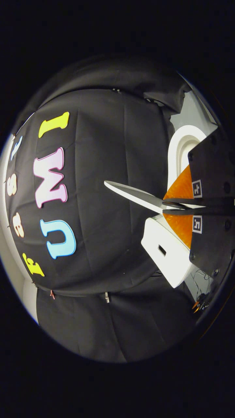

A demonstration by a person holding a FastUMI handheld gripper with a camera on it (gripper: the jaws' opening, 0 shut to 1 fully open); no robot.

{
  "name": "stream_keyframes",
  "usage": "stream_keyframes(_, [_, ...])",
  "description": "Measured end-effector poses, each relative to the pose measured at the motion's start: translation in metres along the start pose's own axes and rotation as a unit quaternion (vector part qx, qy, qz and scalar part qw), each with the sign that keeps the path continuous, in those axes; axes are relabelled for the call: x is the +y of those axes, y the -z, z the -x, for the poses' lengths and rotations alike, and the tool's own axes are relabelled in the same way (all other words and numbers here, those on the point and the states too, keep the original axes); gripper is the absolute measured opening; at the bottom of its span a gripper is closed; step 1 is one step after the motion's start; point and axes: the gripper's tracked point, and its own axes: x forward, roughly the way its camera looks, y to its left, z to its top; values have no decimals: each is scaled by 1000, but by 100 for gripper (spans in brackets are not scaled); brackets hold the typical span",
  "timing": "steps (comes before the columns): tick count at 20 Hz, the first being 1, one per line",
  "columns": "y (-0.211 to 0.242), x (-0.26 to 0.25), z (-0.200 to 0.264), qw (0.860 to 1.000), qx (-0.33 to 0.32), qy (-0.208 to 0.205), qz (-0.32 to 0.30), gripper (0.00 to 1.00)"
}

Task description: Open the toilet lid.

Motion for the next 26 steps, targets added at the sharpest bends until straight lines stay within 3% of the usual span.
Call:
stream_keyframes(4, [-5,35,-9,999,-8,-13,52,5])
stream_keyframes(8, [-7,59,-19,999,-11,-19,48,5])
stream_keyframes(12, [-9,94,-27,992,-22,-28,120,5])
stream_keyframes(17, [-3,133,-42,989,-22,-42,138,6])
stream_keyframes(21, [8,168,-52,980,-14,-71,187,13])
stream_keyframes(24, [43,178,-60,981,47,-104,158,66])
stream_keyframes(26, [26,169,-67,987,19,-93,126,100])
